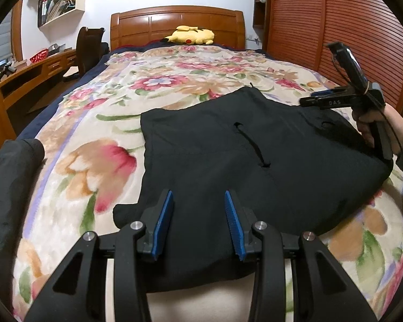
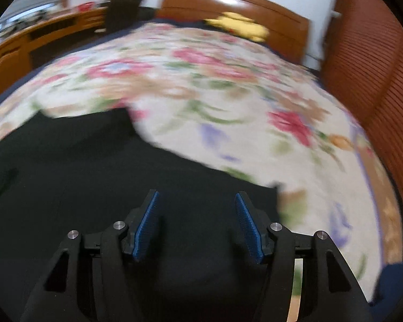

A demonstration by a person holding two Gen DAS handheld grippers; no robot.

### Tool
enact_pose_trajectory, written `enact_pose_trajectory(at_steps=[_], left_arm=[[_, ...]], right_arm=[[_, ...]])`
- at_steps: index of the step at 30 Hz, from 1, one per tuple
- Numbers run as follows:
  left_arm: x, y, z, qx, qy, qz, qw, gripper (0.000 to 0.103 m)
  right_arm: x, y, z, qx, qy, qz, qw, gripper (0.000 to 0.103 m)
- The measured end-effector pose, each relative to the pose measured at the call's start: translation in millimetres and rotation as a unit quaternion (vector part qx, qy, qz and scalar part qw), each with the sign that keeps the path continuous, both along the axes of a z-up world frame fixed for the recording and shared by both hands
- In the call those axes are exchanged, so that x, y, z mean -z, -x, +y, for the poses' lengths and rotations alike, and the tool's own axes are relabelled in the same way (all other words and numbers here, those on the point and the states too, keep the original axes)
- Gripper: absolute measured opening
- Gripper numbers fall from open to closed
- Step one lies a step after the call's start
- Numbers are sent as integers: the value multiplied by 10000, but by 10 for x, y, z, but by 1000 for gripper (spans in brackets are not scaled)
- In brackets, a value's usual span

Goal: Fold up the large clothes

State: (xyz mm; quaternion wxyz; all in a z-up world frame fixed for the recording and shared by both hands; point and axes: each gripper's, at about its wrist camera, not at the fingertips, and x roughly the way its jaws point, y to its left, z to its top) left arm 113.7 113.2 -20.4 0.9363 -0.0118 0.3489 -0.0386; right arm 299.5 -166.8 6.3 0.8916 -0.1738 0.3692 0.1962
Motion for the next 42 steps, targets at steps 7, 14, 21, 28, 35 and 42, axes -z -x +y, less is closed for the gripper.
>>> enact_pose_trajectory(at_steps=[7,14,21,28,35,42], left_arm=[[32,10,2,-28,11,62,10000,38],[38,-2,-9,-23,-7,91,10000,38],[-134,126,-72,23,-92,-354,9993,38],[-234,284,-132,158,-28,-489,9987,39],[-204,437,-239,415,-25,-401,9983,42],[-196,581,-159,269,-275,-374,9986,43]], right_arm=[[189,192,770,-900,-31,389,9952,42],[548,-37,888,-637,360,760,9944,34],[295,289,738,-506,314,433,9973,44],[15,1044,193,-333,169,-103,9993,66],[-134,1623,-556,67,-128,-221,9997,72],[-13,1928,-1120,652,87,-361,9972,74]])
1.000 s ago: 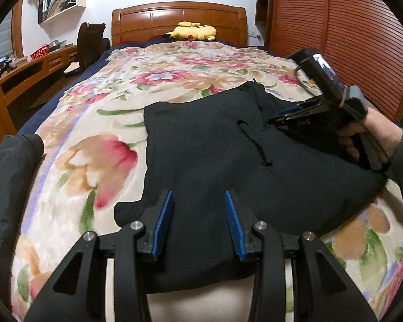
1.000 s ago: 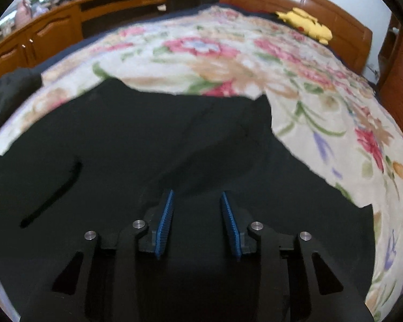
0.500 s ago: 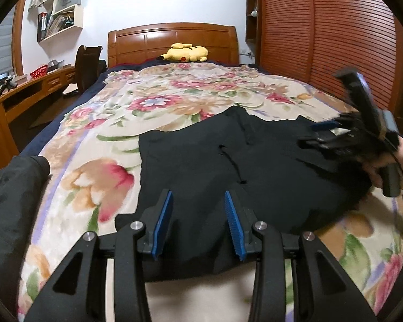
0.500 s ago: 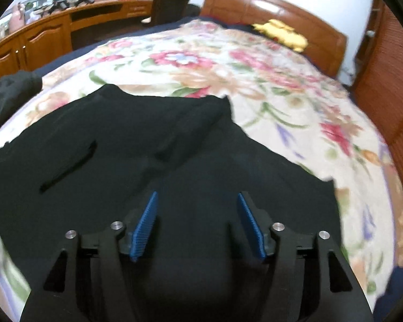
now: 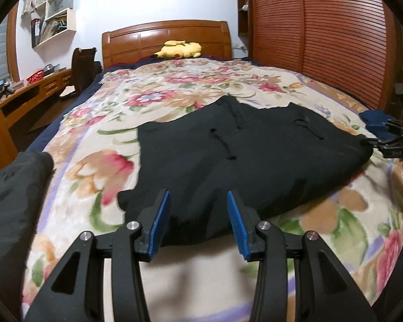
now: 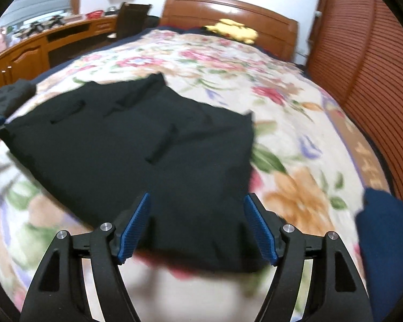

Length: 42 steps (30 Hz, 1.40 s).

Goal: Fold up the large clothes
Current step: 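Close both tools on the folded coat's edge, then fold the gripped edge over the coat with both tools and open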

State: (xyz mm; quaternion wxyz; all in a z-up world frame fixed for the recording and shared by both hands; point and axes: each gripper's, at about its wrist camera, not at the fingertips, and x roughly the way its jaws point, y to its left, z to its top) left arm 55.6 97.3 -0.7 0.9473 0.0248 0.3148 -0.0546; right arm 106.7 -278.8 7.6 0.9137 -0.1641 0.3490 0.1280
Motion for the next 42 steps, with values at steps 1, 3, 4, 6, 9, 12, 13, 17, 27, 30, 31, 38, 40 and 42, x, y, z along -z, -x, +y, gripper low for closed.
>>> enact_pose_trajectory(at_steps=[1,3,4,6,9,12,13,17,27,30,31,38,40,42], left_arm=[[19,7,37,-46,-20,43,10000,43],[65,12,102,-125,-36,137,9998,43],[93,14,141,-167,-37,192,9997,43],[131,21,196,-228,-69,263,9994,43],[193,29,282,-349,-81,345,9988,43],[263,-9,343,-437,-55,454,9980,43],[283,-20,356,-442,-27,495,9978,43],[334,-65,384,-443,89,594,9972,43],[288,-211,361,-184,326,731,9966,19],[243,-179,332,-162,284,655,9973,7],[226,-161,323,-162,249,632,9976,6],[79,107,239,-60,161,526,9985,4],[49,203,219,-42,177,488,9986,4],[16,344,191,-13,164,438,9989,4]], right_arm=[[26,27,-40,29,44,2,10000,74],[69,82,-142,88,27,75,9999,74],[85,95,-183,134,12,85,9999,74],[127,114,-250,184,-25,142,9997,74],[237,113,-305,249,31,193,9995,75],[335,85,-346,302,-43,281,9991,79],[368,66,-366,333,-88,318,9989,81],[430,1,-424,346,-378,431,9978,83],[470,-83,-342,-124,-677,638,9956,59],[422,-43,-380,-228,-875,551,9944,38],[400,-24,-391,-256,-934,509,9940,34],[286,86,-327,-315,-598,385,9970,25],[219,127,-363,-354,-637,336,9968,22],[149,217,-397,-420,-634,289,9967,21]])
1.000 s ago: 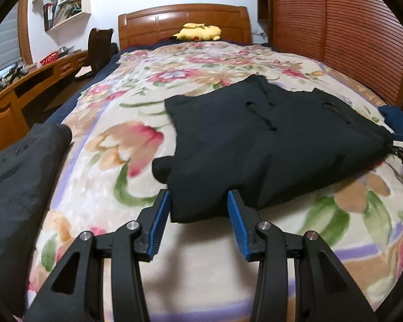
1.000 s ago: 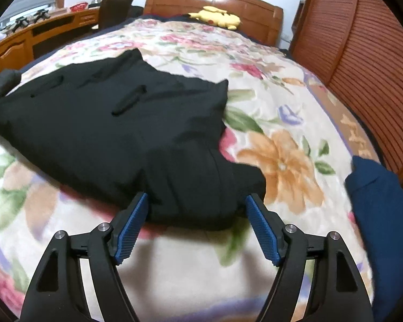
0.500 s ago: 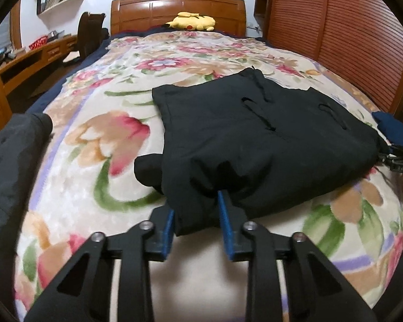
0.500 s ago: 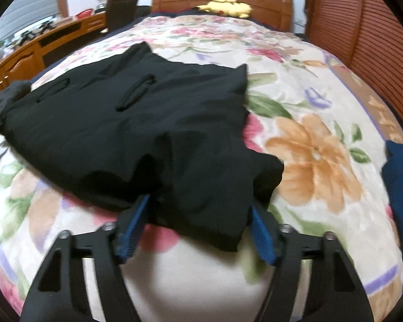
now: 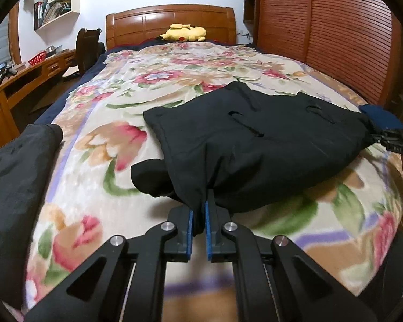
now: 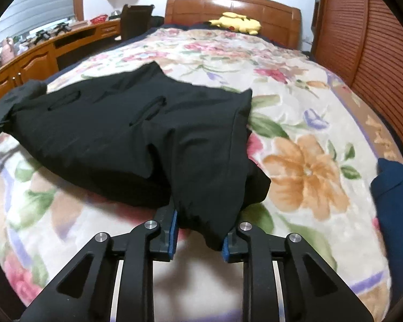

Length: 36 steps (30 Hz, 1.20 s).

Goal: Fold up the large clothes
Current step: 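Fold the gripped edge over the coat with both tools and open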

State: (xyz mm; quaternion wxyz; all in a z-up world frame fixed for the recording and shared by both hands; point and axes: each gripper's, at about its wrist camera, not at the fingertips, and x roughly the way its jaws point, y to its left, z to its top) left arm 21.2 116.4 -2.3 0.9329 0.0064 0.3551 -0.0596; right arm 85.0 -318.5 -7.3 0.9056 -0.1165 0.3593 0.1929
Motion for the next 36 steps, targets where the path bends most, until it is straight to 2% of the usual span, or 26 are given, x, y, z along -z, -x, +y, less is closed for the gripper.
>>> enact_pose_trajectory(at_steps=[7,10,12,15,17,19,22,24,29,32,36], left_arm=[[-105,502,-107,99,-33,-115,9999,6],[-121,558,-128,61,-42,-95,9999,8],[-137,592,-159,41,-179,-155,9997,11],[-210,659,-177,36,-165,-215,9996,25],[-281,718,-202,25,-184,-331,9993,36],[-347,760,-242,52,-234,-465,9986,39],[-440,781,-369,233,-172,-637,9975,47],[-493,750,-491,316,-141,-748,9966,52],[-495,514,-849,469,-87,-772,9959,52],[-381,302,-1095,668,62,-623,9958,52],[-186,149,-1397,857,48,-443,9953,52]], right_arm=[[-151,508,-128,-261,30,-85,9996,21],[-126,629,-178,-245,10,-16,9997,22],[-75,656,-177,-189,44,30,9998,24],[-25,718,-157,-109,179,-103,9997,29],[-21,719,-216,62,31,-50,10000,34],[-46,754,-264,149,-79,-112,9998,53],[-135,861,-317,149,-320,-322,9989,72],[-203,896,-327,132,-435,-437,9980,79],[-277,856,-260,289,-469,-539,9970,82],[-255,789,-237,501,-555,-510,9959,82],[-190,710,-184,539,-604,-483,9955,83]])
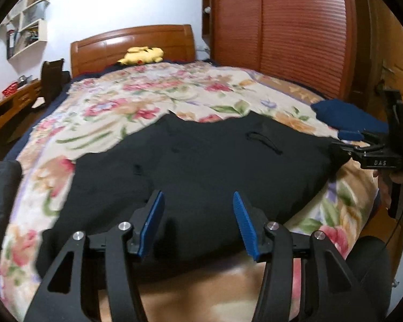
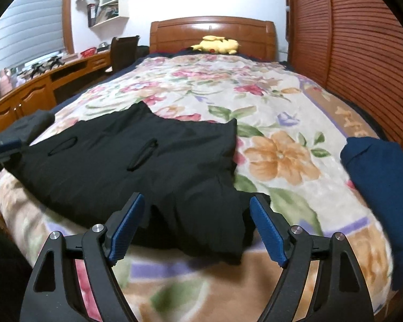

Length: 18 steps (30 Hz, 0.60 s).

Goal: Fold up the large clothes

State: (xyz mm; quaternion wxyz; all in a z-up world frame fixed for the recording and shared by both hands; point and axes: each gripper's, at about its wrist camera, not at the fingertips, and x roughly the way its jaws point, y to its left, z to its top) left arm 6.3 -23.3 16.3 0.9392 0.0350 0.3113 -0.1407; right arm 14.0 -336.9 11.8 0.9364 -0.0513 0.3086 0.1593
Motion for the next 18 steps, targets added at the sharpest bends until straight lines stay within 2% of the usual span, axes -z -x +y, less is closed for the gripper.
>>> enact_pose_trajectory(at_steps=[2,6,18], left_arm=[[102,-32,-130,168,3,76,9998,52],[207,-55,-256,201,-71,82,9997,52],[426,-81,-288,224,-131,295,9992,53]], right_arm=[[33,0,60,-163,6,-39,9999,83],[98,6,153,-143,183,-91,9997,87],[268,-91,102,215,94,164,9996,90]])
